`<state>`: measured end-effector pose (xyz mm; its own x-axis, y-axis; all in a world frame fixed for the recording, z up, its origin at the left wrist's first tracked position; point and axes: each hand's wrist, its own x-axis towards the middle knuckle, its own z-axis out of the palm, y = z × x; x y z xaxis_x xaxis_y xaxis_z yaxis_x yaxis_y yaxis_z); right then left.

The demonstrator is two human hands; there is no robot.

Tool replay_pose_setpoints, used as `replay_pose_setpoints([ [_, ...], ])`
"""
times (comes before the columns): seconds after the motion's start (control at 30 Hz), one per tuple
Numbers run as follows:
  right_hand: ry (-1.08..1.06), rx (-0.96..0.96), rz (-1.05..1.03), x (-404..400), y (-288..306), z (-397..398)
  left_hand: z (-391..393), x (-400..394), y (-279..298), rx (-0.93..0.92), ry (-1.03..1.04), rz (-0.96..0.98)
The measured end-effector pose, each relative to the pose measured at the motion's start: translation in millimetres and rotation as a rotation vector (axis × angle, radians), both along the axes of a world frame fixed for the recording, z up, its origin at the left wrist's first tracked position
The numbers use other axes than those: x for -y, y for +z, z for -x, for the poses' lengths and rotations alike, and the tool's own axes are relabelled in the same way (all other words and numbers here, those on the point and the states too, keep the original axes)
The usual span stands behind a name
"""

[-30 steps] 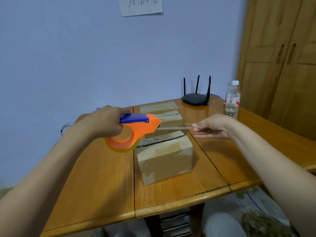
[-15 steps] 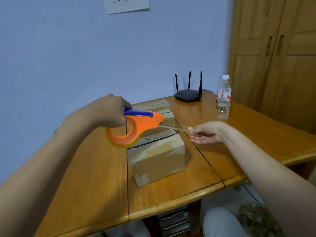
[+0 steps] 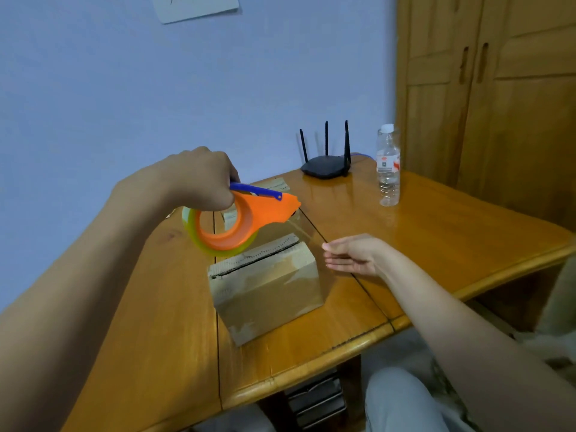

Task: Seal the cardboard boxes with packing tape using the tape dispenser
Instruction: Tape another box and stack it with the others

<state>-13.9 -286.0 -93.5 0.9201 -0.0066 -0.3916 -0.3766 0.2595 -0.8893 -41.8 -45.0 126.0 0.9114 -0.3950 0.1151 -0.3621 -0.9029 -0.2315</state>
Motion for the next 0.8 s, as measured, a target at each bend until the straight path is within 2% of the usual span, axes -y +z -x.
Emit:
replay_pose_setpoints([
  [0.33, -0.048, 0.030, -0.047, -15.2, -22.6, 5.4, -11.9, 18.3, 5.6, -0.005, -0.048, -0.068],
  [0.8, -0.162, 0.082, 0.173, -42.3, -33.4, 14.6, -17.9, 10.7, 1.7, -0.036, -0.002, -0.078],
])
